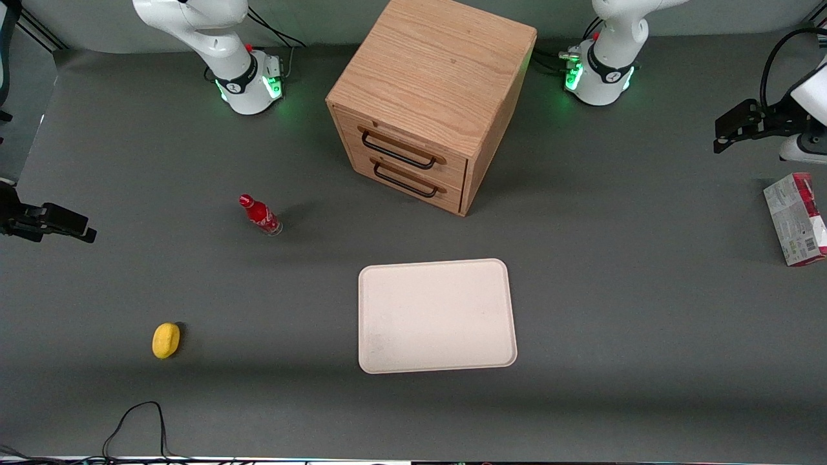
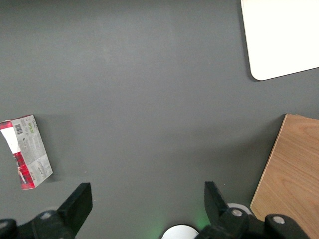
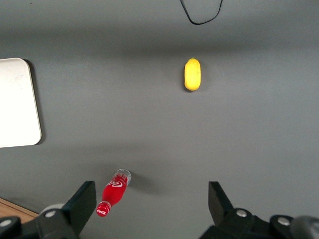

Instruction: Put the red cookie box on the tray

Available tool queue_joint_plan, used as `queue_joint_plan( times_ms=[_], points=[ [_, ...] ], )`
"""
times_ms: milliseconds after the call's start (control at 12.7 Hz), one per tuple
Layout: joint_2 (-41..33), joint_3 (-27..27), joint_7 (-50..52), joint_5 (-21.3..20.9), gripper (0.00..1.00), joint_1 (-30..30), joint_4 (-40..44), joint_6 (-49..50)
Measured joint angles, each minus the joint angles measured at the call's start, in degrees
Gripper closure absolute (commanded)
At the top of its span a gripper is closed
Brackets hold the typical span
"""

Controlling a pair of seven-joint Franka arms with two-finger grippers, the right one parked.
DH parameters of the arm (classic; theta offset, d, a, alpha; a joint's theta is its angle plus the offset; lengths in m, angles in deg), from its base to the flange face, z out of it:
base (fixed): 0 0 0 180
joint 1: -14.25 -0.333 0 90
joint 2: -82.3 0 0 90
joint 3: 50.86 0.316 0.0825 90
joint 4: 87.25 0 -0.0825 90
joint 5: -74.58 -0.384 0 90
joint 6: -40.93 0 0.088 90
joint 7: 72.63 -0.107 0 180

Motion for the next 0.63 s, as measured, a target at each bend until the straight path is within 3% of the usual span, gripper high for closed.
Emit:
queue_joint_plan(
  times_ms=[157,393,629],
  points=[
    [0.0,0.9,0.0,-0.6,0.00,0.0,0.1,0.2],
    [0.9,4.7,-0.9,-8.2,0.00,0.1,0.1,-0.6],
    [3.3,14.7,-4.6,-9.8,0.01,0.0,0.1,-2.0]
  ],
)
